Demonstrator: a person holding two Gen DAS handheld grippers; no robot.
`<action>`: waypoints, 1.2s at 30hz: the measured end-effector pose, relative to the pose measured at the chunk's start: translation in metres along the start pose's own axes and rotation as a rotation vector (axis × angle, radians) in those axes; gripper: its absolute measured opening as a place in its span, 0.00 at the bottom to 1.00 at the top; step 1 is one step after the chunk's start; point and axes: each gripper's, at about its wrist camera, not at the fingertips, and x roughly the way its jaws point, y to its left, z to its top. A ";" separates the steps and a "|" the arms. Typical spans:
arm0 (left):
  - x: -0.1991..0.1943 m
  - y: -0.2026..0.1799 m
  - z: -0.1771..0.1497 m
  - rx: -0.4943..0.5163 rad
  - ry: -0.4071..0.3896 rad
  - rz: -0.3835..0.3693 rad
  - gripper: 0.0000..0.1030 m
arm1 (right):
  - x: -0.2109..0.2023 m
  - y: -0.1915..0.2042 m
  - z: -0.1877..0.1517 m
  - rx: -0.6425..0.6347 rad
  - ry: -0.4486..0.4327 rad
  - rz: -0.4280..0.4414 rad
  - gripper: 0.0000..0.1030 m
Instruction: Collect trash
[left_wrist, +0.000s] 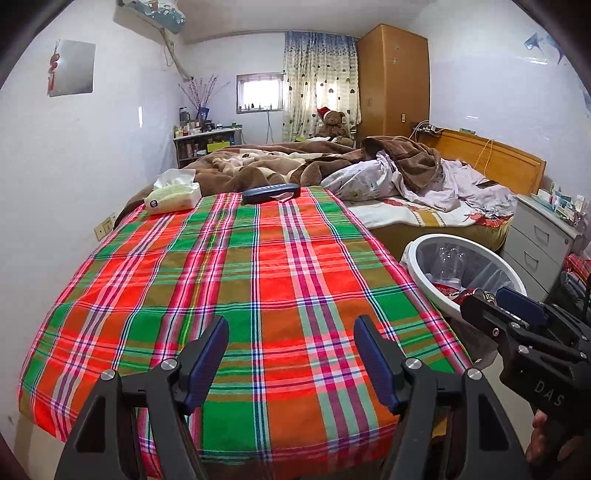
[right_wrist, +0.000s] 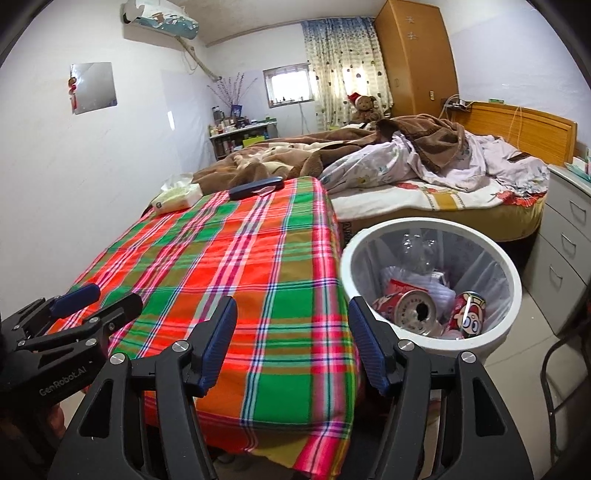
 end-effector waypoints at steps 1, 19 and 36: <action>-0.001 0.001 0.000 -0.004 -0.002 0.001 0.68 | -0.001 0.001 0.000 -0.004 -0.002 -0.003 0.62; -0.012 0.004 -0.003 -0.013 -0.020 -0.003 0.68 | -0.005 0.010 0.001 -0.015 -0.006 -0.004 0.62; -0.018 0.007 -0.003 -0.020 -0.019 0.004 0.68 | -0.008 0.013 0.001 -0.014 -0.009 -0.006 0.62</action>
